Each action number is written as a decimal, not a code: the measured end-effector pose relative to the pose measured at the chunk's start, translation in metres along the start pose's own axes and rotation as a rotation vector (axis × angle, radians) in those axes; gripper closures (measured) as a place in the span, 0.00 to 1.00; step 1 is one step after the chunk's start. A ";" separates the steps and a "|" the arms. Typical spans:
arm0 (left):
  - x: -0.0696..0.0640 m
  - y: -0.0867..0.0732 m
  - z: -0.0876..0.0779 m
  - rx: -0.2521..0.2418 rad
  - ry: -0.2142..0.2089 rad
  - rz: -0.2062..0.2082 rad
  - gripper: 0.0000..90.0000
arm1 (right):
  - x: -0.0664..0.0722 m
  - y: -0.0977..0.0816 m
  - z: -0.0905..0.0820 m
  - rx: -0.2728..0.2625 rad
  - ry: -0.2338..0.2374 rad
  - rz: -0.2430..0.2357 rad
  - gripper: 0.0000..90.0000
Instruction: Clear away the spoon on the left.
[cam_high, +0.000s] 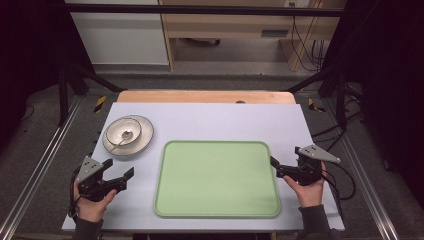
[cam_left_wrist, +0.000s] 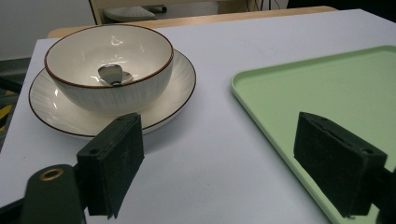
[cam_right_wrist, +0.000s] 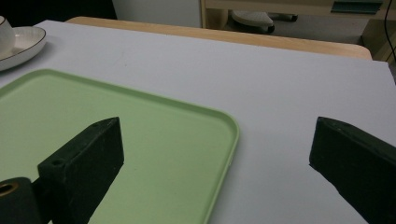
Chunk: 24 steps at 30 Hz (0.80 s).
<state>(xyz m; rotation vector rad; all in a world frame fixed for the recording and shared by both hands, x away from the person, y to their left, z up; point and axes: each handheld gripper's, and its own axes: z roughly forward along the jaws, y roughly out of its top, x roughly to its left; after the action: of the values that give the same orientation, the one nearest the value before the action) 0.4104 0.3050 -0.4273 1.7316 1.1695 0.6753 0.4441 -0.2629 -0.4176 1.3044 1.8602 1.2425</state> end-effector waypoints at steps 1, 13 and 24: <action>0.000 0.000 0.000 0.000 0.000 0.001 0.18 | 0.000 0.000 0.000 0.000 -0.002 0.000 0.04; 0.010 0.003 -0.005 0.010 0.000 0.014 0.17 | 0.004 0.003 -0.002 0.008 -0.008 -0.010 0.04; 0.016 0.011 -0.007 0.029 0.036 0.060 0.17 | 0.008 0.007 -0.003 0.009 -0.005 -0.017 0.04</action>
<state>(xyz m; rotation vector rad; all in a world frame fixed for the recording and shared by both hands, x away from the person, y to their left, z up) 0.4162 0.3210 -0.4149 1.7922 1.1605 0.7314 0.4416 -0.2557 -0.4100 1.2930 1.8717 1.2223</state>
